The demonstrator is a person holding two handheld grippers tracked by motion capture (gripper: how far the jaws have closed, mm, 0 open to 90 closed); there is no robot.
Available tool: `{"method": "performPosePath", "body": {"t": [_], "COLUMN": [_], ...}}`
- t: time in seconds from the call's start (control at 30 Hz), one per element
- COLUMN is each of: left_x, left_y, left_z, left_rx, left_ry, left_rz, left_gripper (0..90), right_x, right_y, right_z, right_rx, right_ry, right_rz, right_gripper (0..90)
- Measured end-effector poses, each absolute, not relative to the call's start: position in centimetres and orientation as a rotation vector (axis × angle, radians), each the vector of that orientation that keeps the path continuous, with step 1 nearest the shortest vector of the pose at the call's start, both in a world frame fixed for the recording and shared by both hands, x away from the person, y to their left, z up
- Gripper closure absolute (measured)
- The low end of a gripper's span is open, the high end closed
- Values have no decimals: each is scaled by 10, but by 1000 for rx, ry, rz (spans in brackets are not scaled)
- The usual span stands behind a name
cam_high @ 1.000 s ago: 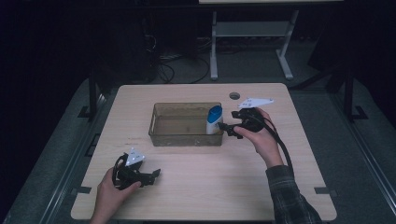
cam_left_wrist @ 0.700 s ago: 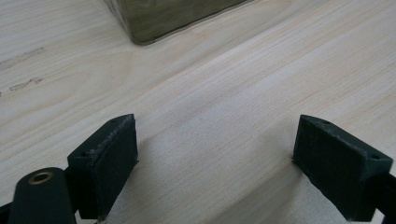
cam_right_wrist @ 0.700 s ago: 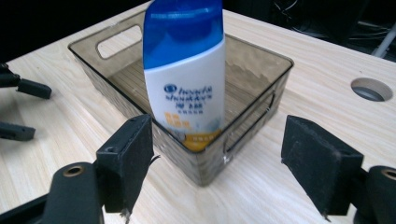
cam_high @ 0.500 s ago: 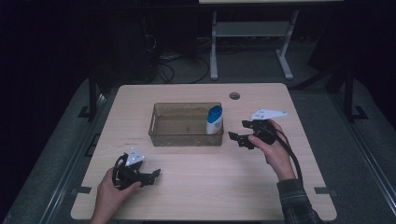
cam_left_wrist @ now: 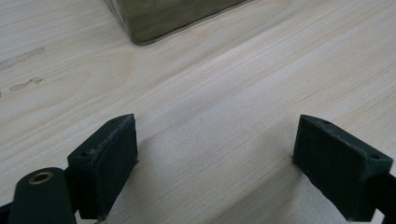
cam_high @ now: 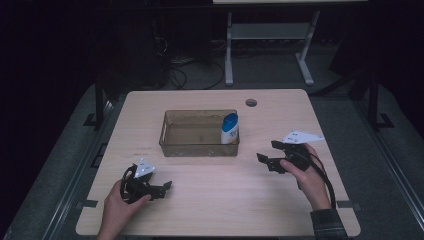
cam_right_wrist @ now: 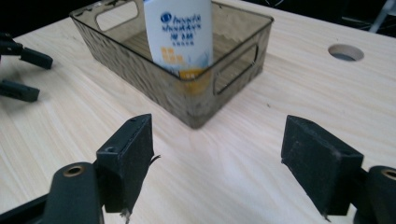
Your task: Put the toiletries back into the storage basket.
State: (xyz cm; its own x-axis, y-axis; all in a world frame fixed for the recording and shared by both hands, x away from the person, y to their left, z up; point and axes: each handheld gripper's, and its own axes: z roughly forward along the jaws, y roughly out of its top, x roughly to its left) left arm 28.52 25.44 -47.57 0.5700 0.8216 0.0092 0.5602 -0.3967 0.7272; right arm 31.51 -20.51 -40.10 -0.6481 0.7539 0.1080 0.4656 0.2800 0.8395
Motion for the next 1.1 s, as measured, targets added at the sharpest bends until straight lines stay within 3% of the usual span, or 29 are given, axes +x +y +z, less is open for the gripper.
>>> {"method": "performPosePath", "body": {"t": [1.1], "left_x": [285], "left_y": [255], "left_z": [-476], "left_rx": [2114], "left_ry": [1098], "left_rz": [486], "left_gripper": [126], "right_x": [254], "right_y": [-267], "right_z": [-456], "right_rx": [1291], "right_ry": [2228], "right_rz": [1132], "right_gripper": [246]}}
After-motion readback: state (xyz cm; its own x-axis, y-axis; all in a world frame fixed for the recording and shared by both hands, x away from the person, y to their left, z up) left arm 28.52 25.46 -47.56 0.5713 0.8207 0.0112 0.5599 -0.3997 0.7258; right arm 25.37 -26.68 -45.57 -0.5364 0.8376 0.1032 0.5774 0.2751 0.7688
